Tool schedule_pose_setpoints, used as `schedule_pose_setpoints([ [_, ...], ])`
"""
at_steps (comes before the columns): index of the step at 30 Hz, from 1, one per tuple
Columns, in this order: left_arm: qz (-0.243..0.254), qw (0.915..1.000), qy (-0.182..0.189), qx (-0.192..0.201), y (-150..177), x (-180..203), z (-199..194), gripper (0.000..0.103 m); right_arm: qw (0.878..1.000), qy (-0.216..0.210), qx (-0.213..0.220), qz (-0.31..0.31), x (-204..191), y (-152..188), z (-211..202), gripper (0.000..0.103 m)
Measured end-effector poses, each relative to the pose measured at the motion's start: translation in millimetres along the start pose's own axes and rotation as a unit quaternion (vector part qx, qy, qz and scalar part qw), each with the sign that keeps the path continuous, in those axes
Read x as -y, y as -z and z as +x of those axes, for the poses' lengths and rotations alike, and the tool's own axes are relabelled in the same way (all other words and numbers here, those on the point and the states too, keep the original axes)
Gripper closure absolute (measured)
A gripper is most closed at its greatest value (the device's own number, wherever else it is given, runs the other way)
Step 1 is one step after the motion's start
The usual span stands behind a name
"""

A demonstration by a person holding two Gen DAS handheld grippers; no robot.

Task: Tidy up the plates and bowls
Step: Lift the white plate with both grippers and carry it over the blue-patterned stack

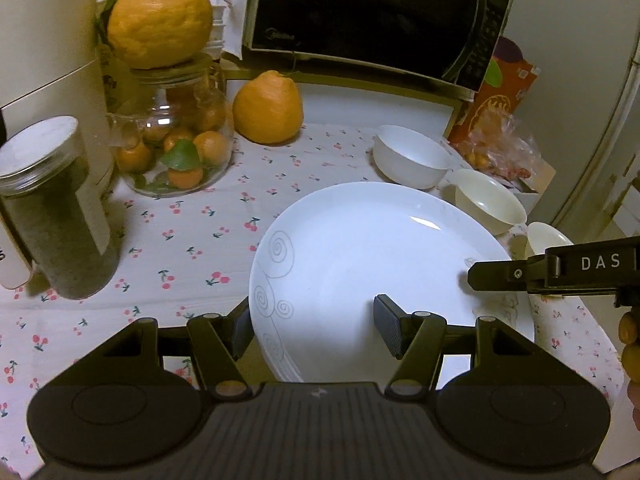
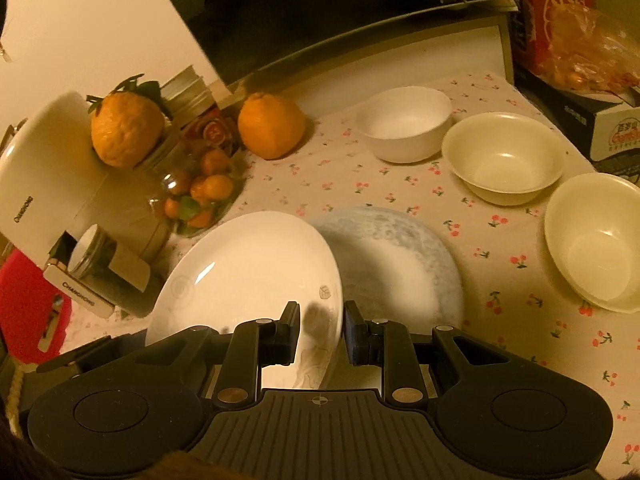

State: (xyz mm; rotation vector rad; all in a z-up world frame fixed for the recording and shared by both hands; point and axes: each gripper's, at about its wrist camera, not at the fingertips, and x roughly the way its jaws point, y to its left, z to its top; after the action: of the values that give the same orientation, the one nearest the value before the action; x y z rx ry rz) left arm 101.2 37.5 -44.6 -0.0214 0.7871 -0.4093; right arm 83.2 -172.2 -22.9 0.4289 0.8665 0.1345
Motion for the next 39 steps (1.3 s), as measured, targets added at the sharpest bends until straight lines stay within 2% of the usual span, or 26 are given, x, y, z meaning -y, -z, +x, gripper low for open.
schedule_pose_setpoints([
  [6,0.022,0.9997,-0.006,0.002,-0.4,11.0,6.6,0.045,1.000,0.006,-0.003,0.007,9.9,-0.5,-1.2,0.080],
  [15,0.022,0.9997,-0.007,0.008,-4.2,21.4,12.6,0.045,1.000,0.010,-0.003,0.020,21.8,-3.5,-2.9,0.080],
  [39,0.063,0.9977,-0.021,0.011,-2.8,46.3,28.1,0.043,0.999,0.031,-0.005,0.041,44.3,-8.5,-0.9,0.080],
])
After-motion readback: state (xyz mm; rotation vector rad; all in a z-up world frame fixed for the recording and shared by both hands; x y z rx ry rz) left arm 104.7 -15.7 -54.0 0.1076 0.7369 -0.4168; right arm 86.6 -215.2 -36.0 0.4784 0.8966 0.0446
